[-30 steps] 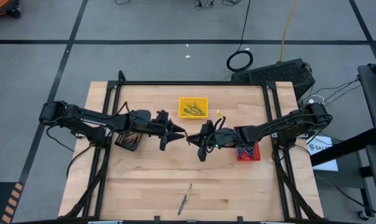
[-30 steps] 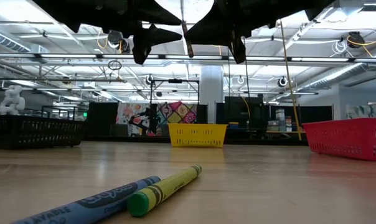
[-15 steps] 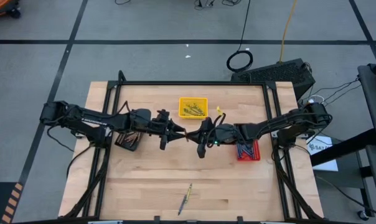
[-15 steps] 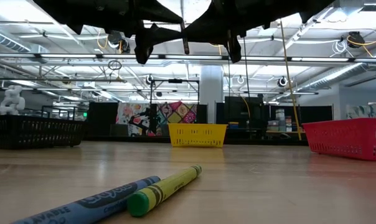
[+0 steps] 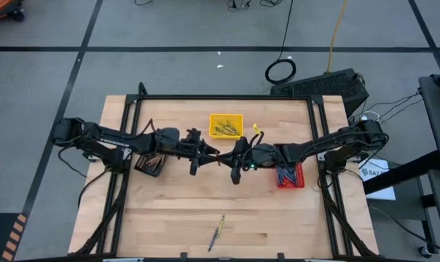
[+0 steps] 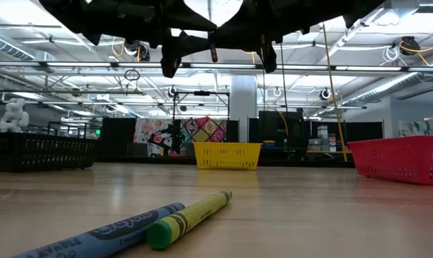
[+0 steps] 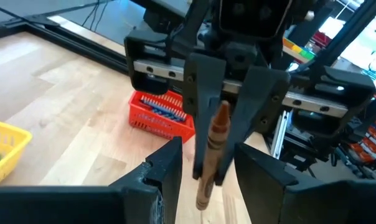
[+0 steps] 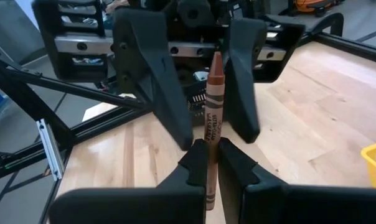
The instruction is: Sort crayons
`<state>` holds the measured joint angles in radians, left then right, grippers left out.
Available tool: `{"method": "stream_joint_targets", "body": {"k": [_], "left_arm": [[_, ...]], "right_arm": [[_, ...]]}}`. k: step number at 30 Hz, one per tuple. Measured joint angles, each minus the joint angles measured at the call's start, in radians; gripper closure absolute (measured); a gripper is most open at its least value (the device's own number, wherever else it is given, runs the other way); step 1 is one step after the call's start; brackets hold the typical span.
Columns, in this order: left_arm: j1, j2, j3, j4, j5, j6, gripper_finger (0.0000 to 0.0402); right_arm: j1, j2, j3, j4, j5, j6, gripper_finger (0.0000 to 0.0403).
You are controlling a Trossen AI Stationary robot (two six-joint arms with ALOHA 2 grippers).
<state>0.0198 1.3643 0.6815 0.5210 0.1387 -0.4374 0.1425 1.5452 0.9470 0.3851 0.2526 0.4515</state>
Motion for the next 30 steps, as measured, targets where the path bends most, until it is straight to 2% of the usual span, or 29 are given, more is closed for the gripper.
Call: {"method": "stream_joint_targets", "body": {"k": [13, 17, 23, 30], "left_arm": [[0.021, 0.0, 0.0, 0.039, 0.025, 0.001, 0.0259], [0.021, 0.0, 0.0, 0.039, 0.021, 0.006, 0.0294], [0.02, 0.0, 0.0, 0.039, 0.019, 0.034, 0.0385], [0.02, 0.0, 0.0, 0.039, 0.019, 0.031, 0.0378]], "right_arm": [[0.0, 0.0, 0.0, -0.001, -0.021, -0.008, 0.0403], [0.0, 0.0, 0.0, -0.001, -0.02, -0.011, 0.0403], [0.0, 0.0, 0.0, -0.002, -0.02, -0.011, 0.0403], [0.0, 0.0, 0.0, -0.002, -0.021, -0.018, 0.0403]]}}
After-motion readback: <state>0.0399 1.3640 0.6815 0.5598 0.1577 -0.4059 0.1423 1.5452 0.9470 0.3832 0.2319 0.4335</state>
